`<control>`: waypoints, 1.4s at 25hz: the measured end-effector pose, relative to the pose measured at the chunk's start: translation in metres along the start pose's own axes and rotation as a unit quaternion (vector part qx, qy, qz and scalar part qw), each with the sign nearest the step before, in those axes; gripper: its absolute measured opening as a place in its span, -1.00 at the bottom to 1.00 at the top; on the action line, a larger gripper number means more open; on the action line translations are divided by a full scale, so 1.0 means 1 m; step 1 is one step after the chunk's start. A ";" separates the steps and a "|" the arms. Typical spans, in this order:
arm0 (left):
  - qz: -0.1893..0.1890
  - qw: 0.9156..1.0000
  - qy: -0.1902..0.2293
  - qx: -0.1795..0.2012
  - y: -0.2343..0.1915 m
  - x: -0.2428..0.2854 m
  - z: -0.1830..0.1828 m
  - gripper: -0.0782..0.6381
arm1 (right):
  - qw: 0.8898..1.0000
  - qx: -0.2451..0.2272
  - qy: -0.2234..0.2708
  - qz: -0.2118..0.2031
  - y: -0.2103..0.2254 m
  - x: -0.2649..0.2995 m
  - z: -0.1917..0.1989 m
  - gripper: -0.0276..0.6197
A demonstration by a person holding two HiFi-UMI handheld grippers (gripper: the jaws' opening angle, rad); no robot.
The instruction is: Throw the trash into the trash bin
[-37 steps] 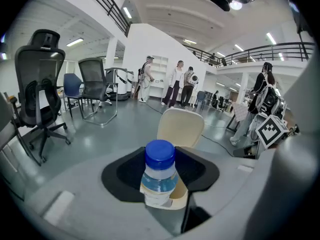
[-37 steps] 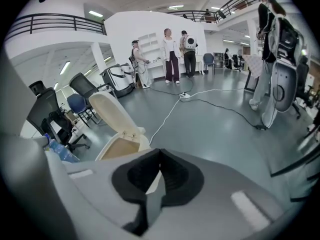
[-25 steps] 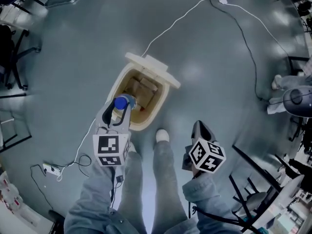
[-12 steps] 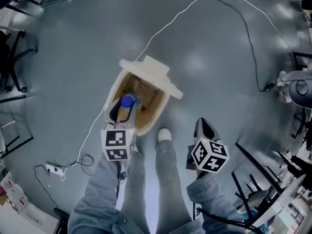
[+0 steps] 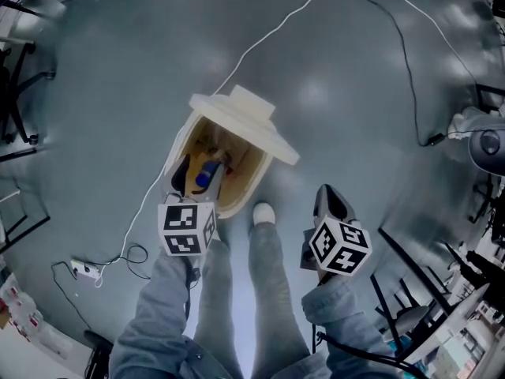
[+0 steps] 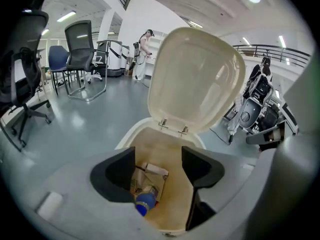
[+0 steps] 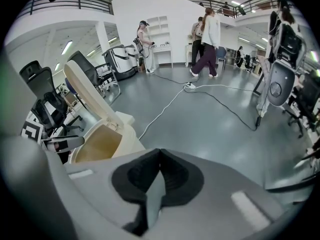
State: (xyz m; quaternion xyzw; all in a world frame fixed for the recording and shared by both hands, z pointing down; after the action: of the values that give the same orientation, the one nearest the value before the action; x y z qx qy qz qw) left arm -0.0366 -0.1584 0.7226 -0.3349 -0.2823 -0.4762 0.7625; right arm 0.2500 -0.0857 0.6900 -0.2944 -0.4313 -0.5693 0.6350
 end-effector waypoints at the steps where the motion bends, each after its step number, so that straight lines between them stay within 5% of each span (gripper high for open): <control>1: -0.003 1.000 0.004 -0.002 -0.002 -0.002 -0.001 0.02 | 1.000 0.000 0.000 -0.001 -0.001 0.001 0.000 -0.91; 15: -0.021 0.999 0.044 -0.019 -0.017 -0.064 -0.014 0.01 | 0.999 -0.004 0.026 -0.020 -0.034 -0.023 -0.007 -0.91; 17: -0.018 0.998 0.051 -0.021 -0.015 -0.086 -0.022 -0.16 | 0.999 -0.007 0.035 -0.029 -0.042 -0.040 -0.012 -0.91; 24: 0.016 0.996 0.079 -0.024 0.004 -0.194 -0.064 -0.75 | 0.993 -0.056 0.086 -0.064 -0.077 -0.138 -0.039 -0.91; 35: -0.057 0.979 0.194 0.005 0.046 -0.401 -0.154 -0.76 | 0.969 -0.096 0.195 -0.114 -0.116 -0.333 -0.118 -0.91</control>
State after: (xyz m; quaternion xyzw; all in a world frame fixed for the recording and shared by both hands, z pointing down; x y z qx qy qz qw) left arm -0.1323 -0.0481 0.3157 -0.2156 -0.1498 -0.5732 0.7762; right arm 0.1687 -0.0525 0.3281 -0.1863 -0.2735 -0.7233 0.6061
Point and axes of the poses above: the fingertips, and each gripper's own axes: x forward along the fingers, y to its right, z out of its underside, the point moved 6 cm from there along -x, backward along the fingers, and after that the axes turned 4 degrees about -y, right-handed, at the moved point
